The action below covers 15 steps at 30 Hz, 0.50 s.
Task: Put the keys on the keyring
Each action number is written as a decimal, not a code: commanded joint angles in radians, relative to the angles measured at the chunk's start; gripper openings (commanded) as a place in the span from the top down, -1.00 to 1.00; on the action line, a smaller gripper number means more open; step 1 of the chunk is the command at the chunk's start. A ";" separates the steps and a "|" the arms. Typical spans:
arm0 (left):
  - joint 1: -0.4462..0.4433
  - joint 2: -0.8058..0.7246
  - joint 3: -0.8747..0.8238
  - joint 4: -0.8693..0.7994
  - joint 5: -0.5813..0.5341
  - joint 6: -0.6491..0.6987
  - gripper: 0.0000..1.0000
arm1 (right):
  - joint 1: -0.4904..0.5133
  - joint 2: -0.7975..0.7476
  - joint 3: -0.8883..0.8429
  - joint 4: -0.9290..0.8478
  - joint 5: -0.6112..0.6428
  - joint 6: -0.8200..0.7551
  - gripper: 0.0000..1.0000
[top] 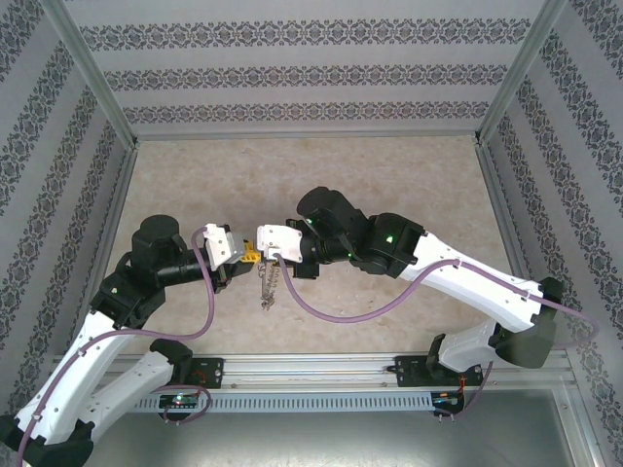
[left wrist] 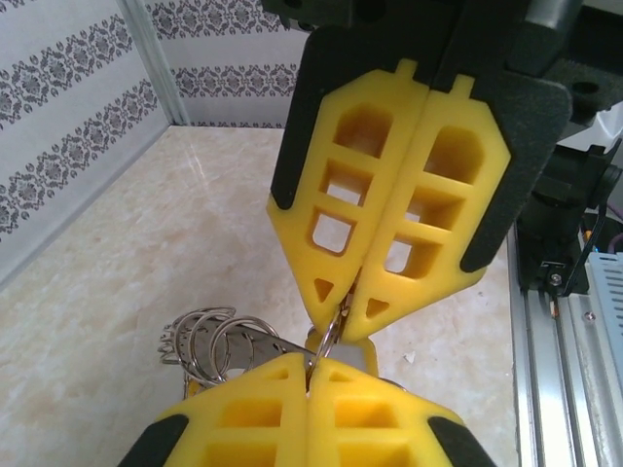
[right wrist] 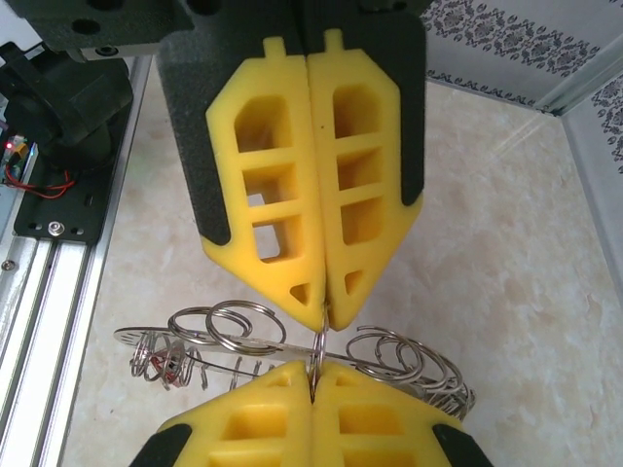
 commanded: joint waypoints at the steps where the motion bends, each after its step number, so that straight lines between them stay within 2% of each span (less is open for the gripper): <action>1: -0.004 -0.006 -0.017 0.080 0.053 -0.027 1.00 | -0.002 -0.011 0.012 0.050 -0.062 -0.002 1.00; 9: -0.005 -0.071 -0.120 0.345 0.129 -0.217 1.00 | -0.011 -0.033 -0.033 0.091 -0.077 0.021 0.98; 13: -0.004 -0.089 -0.151 0.441 0.126 -0.287 1.00 | -0.015 -0.049 -0.059 0.112 -0.080 0.042 0.69; 15: -0.005 -0.094 -0.156 0.462 0.130 -0.300 1.00 | -0.017 -0.059 -0.074 0.127 -0.082 0.052 0.61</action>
